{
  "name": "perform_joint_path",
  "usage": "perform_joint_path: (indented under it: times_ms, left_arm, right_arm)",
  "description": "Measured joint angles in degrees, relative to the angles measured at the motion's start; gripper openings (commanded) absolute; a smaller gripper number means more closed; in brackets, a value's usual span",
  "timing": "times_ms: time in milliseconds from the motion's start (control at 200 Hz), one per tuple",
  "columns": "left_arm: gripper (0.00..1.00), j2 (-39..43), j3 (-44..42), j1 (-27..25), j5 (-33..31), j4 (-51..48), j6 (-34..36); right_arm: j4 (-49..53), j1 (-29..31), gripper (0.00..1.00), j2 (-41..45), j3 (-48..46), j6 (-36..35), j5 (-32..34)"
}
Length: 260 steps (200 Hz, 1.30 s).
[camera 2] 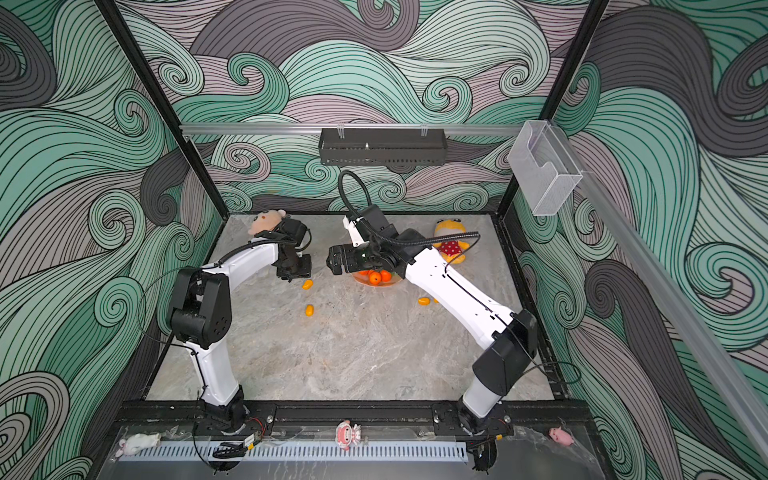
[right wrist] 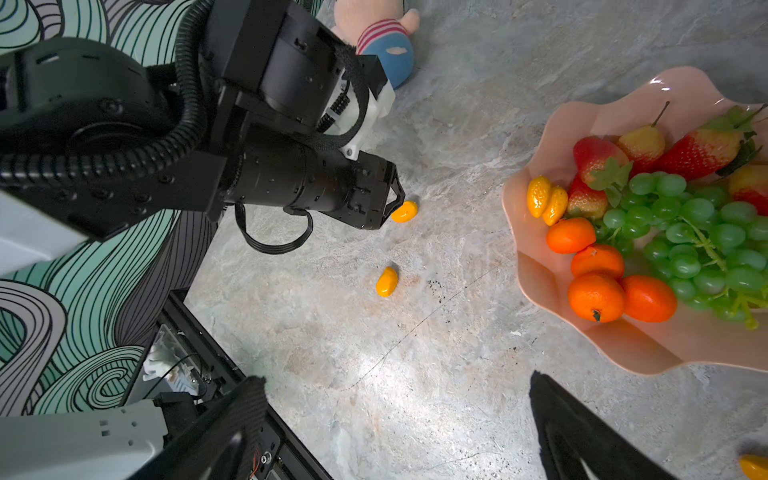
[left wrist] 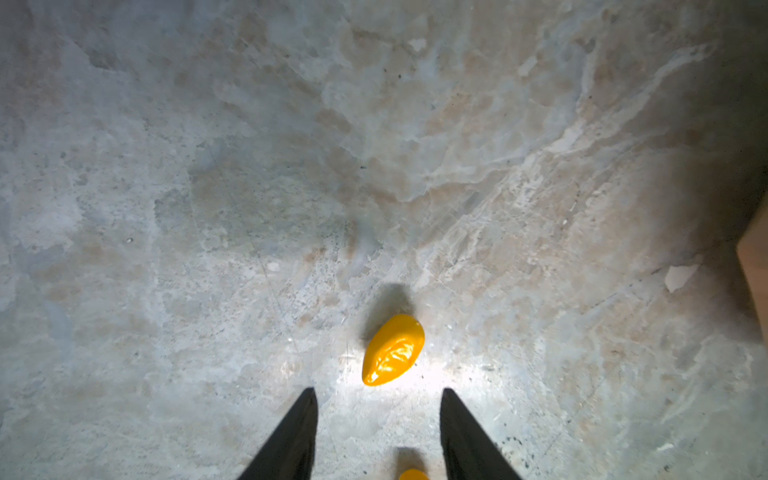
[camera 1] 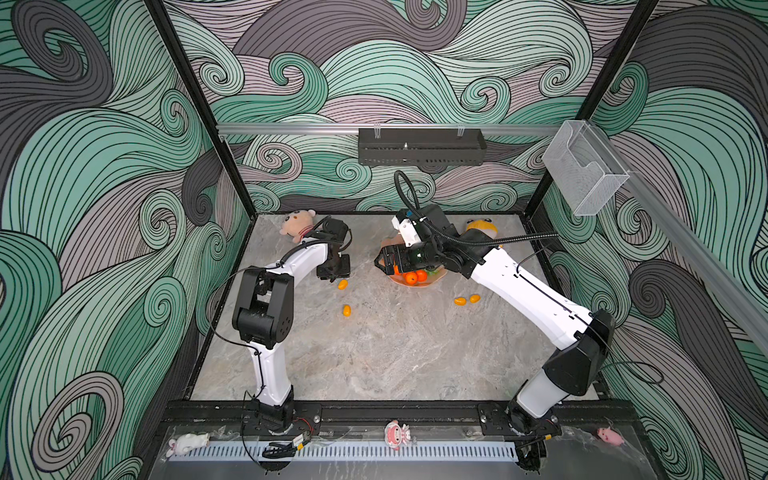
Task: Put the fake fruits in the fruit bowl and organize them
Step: 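Close the left gripper on another yellow fruit while the right moves over the bowl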
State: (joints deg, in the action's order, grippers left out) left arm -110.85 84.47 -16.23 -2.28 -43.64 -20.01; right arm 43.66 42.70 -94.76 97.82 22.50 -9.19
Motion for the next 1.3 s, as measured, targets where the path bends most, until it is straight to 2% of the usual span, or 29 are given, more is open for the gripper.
perform_joint_path:
  times_ms: [370, 1301]
  left_arm:
    - [0.51, -4.92, 2.10, 0.09, 1.84, -1.27, 3.19]
    - [0.33, -9.70, 3.93, 0.09, 2.89, -3.17, 4.33]
  right_arm:
    - [1.16, -0.07, 0.99, 1.20, -1.88, -1.31, 1.42]
    - [1.62, -1.57, 0.99, 4.96, -3.87, -0.48, 0.28]
